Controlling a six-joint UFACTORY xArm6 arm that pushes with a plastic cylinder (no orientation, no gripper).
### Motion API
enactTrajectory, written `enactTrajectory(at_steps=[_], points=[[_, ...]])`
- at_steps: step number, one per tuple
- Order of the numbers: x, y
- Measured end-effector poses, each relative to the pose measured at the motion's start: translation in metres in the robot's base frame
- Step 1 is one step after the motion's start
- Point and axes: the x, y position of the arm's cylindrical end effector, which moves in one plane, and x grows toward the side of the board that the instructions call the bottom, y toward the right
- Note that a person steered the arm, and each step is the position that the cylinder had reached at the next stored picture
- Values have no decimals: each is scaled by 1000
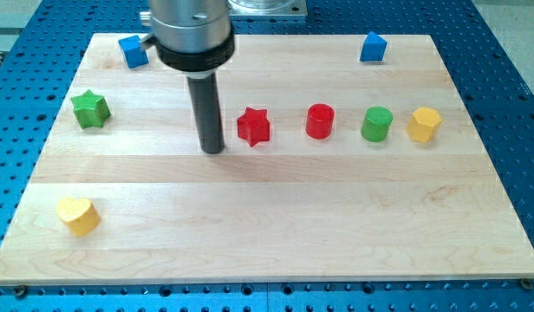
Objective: Move the heart vertically to the green star
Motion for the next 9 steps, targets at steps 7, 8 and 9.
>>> enactTrajectory(at_steps=[7, 8, 9], points=[[81, -160], [107, -219], [57, -219]])
